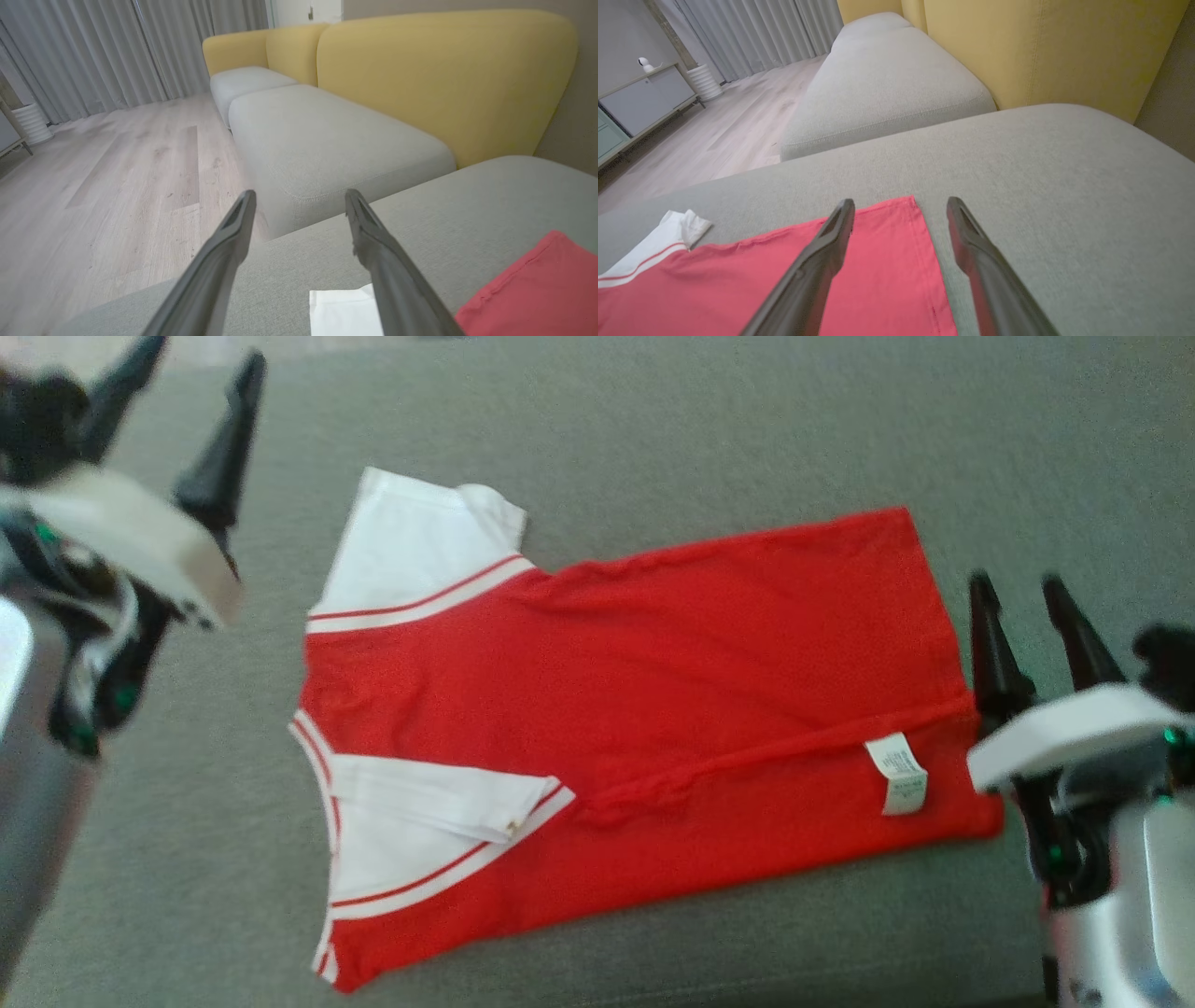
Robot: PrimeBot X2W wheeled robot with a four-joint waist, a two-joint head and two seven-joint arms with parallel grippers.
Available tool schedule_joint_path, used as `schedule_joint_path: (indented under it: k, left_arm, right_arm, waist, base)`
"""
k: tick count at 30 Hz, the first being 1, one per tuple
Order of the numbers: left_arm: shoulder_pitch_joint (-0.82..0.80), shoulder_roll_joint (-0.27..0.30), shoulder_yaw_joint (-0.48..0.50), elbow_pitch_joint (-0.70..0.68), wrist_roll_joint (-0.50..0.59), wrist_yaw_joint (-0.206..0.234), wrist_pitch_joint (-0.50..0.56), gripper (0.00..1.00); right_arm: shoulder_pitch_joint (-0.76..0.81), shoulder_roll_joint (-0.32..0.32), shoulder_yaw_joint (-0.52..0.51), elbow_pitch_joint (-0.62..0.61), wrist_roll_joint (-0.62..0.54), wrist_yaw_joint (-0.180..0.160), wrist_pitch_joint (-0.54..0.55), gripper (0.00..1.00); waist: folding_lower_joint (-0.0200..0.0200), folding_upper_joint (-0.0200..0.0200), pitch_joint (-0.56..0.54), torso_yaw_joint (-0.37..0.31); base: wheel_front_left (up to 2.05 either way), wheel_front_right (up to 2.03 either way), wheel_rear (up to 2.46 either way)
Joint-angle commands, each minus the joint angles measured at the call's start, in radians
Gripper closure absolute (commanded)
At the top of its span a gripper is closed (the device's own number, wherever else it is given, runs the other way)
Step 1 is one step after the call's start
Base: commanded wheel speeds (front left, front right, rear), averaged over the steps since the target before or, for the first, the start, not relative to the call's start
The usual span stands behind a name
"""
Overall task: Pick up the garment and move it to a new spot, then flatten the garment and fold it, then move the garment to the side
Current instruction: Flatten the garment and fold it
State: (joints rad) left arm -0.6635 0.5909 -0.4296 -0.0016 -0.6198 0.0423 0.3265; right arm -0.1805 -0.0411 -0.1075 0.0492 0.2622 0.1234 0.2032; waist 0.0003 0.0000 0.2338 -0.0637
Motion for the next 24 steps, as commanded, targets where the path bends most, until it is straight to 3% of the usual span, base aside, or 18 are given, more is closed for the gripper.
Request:
schedule_joint_path:
  k: [1,4,9,17,24]
  left_arm:
    - [-0.065,0.048,0.024,0.017,0.01,-0.02,0.032,0.0]
    - [-0.153,0.054,-0.006,0.12,0.018,-0.06,0.096,0.0]
    - [-0.22,0.054,-0.024,0.259,0.0,-0.091,0.169,0.0]
    - [-0.236,0.079,-0.017,0.377,-0.023,-0.09,0.224,0.0]
    - [-0.216,0.081,-0.032,0.392,-0.053,-0.103,0.275,0.0]
  right_arm:
    - [-0.046,-0.009,0.037,-0.045,-0.009,0.007,0.001,0.0]
    - [-0.104,-0.009,0.079,-0.057,-0.008,0.007,0.003,0.0]
    - [-0.158,-0.009,0.128,-0.082,0.004,0.007,0.003,0.0]
    - [-0.161,-0.009,0.147,-0.1,0.025,0.007,-0.004,0.0]
    - [-0.153,-0.009,0.139,-0.087,0.039,0.007,-0.019,0.0]
  waist:
    - [-0.0003,0.0,0.07,-0.062]
    - [-0.0003,0.0,0.128,-0.103]
    - [-0.0003,0.0,0.208,-0.156]
    - [-0.0003,0.0,0.273,-0.194]
    - [-0.0003,0.0,0.279,-0.194]
  base:
    - [0.0,0.0,0.0]
    - [0.0,0.0,0.0]
    - [0.0,0.0,0.0]
    - [0.0,0.0,0.0]
    - [0.0,0.0,0.0]
